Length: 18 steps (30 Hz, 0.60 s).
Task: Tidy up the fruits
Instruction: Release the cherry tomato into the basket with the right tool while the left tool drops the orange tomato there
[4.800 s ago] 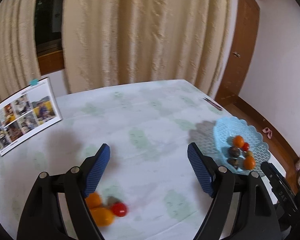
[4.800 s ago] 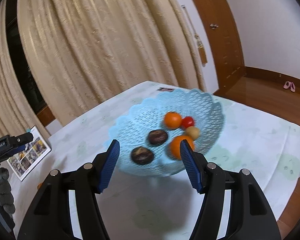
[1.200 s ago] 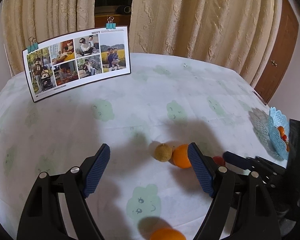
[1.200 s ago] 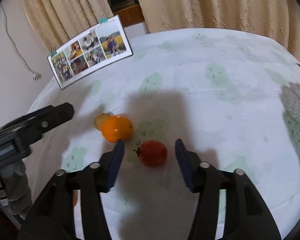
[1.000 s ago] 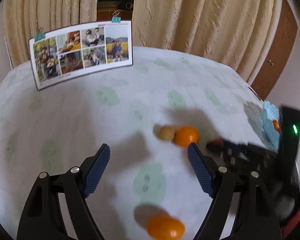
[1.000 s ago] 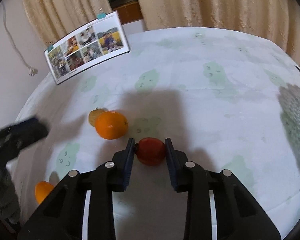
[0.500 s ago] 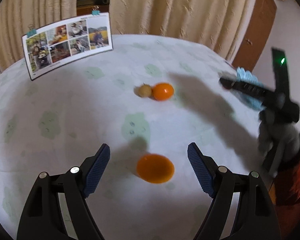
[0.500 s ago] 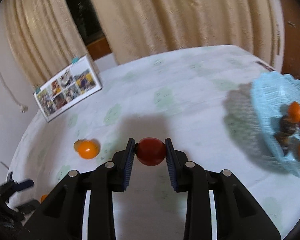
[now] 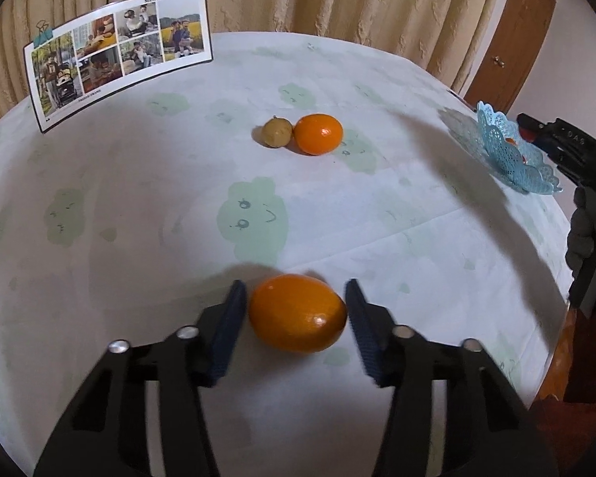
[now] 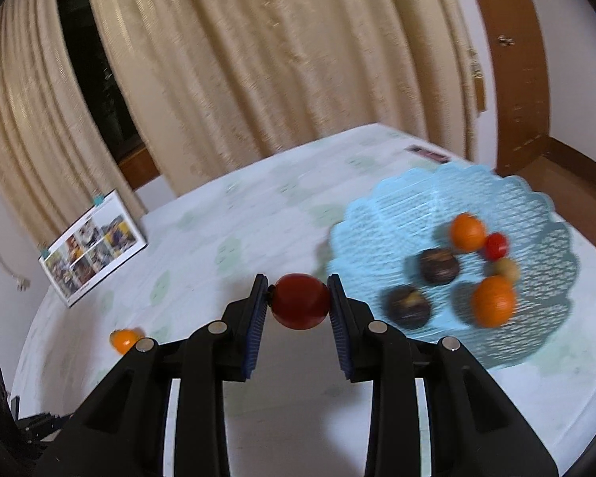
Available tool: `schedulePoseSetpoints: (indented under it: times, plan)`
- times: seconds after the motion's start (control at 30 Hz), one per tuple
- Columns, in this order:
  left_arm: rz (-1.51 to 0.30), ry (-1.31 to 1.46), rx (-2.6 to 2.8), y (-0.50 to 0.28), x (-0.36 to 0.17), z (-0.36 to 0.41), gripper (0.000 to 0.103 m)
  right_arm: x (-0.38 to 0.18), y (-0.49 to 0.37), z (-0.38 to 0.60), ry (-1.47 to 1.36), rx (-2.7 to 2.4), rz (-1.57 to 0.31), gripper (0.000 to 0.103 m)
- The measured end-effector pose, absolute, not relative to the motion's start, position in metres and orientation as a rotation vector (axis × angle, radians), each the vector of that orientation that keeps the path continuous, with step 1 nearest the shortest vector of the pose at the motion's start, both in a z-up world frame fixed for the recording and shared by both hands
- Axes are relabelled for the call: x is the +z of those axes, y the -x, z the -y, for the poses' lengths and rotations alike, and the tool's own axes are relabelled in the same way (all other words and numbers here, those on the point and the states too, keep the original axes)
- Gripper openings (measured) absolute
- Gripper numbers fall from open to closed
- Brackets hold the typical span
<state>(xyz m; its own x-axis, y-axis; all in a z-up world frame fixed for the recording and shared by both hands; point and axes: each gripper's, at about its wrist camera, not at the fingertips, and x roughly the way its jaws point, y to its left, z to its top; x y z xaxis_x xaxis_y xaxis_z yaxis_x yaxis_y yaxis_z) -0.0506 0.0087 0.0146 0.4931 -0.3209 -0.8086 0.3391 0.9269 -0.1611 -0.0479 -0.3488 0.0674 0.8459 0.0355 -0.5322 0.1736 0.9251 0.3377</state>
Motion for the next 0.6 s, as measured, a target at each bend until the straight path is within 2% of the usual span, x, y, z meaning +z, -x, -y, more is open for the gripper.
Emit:
schedulePoseSetpoints:
  times: [0.43,0.47,0.5,0.53,0.6]
  plan:
    - [-0.917,-0.057,-0.435,0.052,0.037,0.016,0.046,0.053,0.075,0.418,-0.479,-0.238,-0.535,0.033]
    - [-0.910,-0.061,-0.440,0.052,0.039,0.020,0.046,0.051,0.077,0.422,-0.491,-0.245,-0.535,0.035]
    - [-0.904,-0.064,-0.446,0.052,0.042,0.023,0.045,0.050,0.079,0.426,-0.504,-0.252,-0.530,0.050]
    - [-0.899,-0.068,-0.453,0.051,0.044,0.026,0.045,0.049,0.082,0.432,-0.525,-0.264,-0.518,0.055]
    - [-0.886,-0.079,-0.468,0.050,0.050,0.036,0.046,0.050,0.087,0.437,-0.539,-0.275,-0.499,0.057]
